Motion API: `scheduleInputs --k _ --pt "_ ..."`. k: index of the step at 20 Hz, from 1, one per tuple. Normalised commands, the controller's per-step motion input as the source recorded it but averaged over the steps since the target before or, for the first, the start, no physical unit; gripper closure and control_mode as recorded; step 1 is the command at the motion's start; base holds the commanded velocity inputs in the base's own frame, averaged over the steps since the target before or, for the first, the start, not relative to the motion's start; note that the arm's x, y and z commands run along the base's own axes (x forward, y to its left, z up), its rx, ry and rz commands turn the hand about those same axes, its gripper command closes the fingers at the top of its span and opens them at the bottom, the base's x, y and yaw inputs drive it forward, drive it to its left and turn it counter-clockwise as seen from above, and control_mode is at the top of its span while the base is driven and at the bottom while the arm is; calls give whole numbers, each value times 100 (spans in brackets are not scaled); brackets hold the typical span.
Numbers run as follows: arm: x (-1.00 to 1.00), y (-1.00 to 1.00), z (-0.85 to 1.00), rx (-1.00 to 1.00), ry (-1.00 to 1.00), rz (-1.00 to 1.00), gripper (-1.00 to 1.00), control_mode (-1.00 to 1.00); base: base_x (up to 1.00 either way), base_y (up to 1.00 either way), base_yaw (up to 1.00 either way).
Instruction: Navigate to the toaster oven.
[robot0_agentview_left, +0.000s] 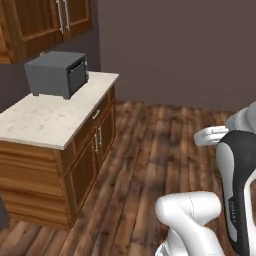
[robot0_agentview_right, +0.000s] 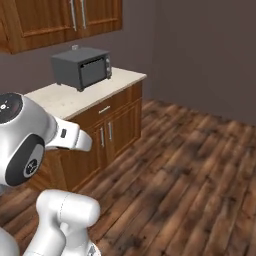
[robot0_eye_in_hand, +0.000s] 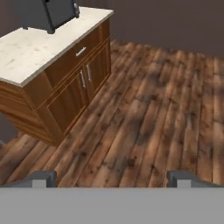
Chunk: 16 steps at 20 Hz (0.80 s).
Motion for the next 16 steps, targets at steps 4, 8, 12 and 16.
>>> scheduleInputs --k 4,8,12,16 --pt "0 0 0 0 0 0 -100 100 100 -36 46" --pt "0 0 0 0 0 0 -100 100 100 -24 64" --pt "0 0 0 0 0 0 -100 100 100 -17 80" --pt "0 0 0 0 0 0 -100 100 79 -23 85"
